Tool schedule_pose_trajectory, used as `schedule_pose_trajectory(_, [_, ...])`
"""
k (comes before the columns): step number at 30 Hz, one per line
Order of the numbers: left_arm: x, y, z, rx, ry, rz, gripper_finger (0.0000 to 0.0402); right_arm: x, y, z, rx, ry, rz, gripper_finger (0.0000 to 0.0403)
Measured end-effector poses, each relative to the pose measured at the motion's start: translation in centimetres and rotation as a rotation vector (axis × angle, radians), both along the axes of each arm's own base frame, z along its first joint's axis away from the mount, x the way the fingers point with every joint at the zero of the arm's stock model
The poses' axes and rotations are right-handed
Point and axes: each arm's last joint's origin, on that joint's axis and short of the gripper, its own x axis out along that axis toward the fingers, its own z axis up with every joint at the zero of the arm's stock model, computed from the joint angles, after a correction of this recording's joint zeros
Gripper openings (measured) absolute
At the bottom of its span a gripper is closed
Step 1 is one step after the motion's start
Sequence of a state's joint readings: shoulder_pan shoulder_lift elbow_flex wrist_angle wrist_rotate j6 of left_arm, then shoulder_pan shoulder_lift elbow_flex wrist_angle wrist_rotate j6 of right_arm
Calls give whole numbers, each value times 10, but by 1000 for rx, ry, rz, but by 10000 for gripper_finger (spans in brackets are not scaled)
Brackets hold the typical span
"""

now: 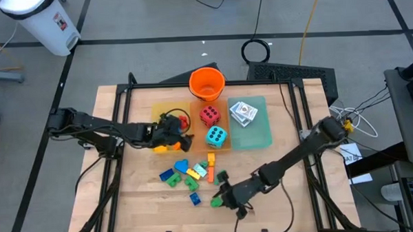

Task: Pick & Place Toys
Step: Put the bottom green game piece into the yellow bin

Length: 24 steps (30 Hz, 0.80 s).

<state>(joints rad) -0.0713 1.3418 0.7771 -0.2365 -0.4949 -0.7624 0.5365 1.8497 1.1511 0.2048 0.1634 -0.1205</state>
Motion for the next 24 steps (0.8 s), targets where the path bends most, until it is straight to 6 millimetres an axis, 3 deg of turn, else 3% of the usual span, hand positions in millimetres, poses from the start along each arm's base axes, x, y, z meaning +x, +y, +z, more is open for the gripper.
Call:
schedule_pose_trajectory(6, [17,-18,16,50,-179,-235,374,-23,-28,43,-39,11,-337,113])
schedule_pose_trajectory(10, [27,-32,22,125,-275,-398,374,-42,-52,53,-34,-34,-509,98])
schedule_pose_trajectory(14, [40,-49,16,179,-344,-565,374,-55,-75,53,78,-117,-602,98])
schedule_pose_trajectory(17, [50,-59,8,237,-392,-631,374,-60,-90,42,157,-196,-640,103])
schedule_pose_trajectory(24, [68,-69,-10,376,-480,-683,374,-62,-103,22,279,-277,-556,100])
